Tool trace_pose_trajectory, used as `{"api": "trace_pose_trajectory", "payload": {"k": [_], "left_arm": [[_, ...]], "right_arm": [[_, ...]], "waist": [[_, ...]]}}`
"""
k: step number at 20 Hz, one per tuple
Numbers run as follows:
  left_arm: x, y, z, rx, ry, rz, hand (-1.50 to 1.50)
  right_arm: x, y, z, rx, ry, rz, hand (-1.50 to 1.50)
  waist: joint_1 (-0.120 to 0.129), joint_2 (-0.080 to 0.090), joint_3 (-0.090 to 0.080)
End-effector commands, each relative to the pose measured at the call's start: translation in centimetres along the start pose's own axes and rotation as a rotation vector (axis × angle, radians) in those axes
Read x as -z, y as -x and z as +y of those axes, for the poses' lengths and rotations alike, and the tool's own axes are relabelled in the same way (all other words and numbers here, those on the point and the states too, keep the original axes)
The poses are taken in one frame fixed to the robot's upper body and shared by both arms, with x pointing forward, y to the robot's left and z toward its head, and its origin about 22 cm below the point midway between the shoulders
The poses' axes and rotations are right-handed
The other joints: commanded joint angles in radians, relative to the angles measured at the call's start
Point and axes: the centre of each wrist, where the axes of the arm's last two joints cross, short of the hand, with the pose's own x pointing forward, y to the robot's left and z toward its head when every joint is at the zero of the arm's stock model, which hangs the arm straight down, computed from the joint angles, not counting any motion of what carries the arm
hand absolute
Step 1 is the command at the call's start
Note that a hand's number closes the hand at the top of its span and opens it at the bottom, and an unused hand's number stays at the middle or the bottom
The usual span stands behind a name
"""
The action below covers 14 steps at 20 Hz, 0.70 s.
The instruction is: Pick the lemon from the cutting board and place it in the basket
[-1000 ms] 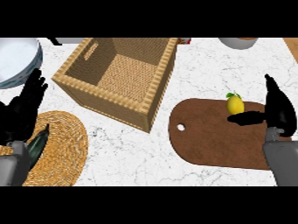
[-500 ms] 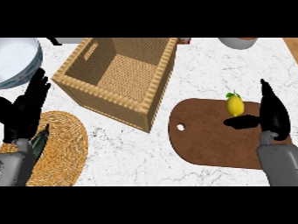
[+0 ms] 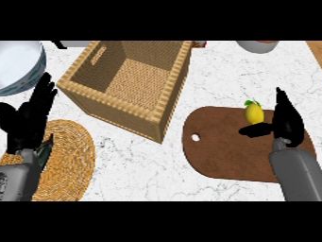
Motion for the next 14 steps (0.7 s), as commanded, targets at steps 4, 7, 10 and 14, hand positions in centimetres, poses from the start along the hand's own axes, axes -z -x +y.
{"api": "trace_pose_trajectory", "payload": {"k": [4, 7, 10, 14], "left_arm": [[0.6, 1.3, 0.7, 0.007, -0.001, 0.003, 0.0], [0.7, 0.5, 0.8, -0.007, -0.013, -0.012, 0.0], [-0.8, 0.7, 0.3, -0.017, -0.013, -0.013, 0.0], [-0.6, 0.4, -0.6, -0.011, 0.011, 0.014, 0.0]], "right_arm": [[0.1, -0.6, 1.5, 0.005, -0.01, -0.003, -1.5], [1.7, 2.0, 1.3, -0.022, -0.024, -0.006, -1.5], [2.8, 1.7, 0.9, -0.033, -0.031, 0.015, -1.5], [2.0, 1.1, 2.4, -0.037, -0.052, 0.024, -1.5]], "waist": [[-0.001, 0.0, 0.0], [-0.001, 0.0, 0.0], [0.001, 0.0, 0.0], [0.0, 0.0, 0.0]]}}
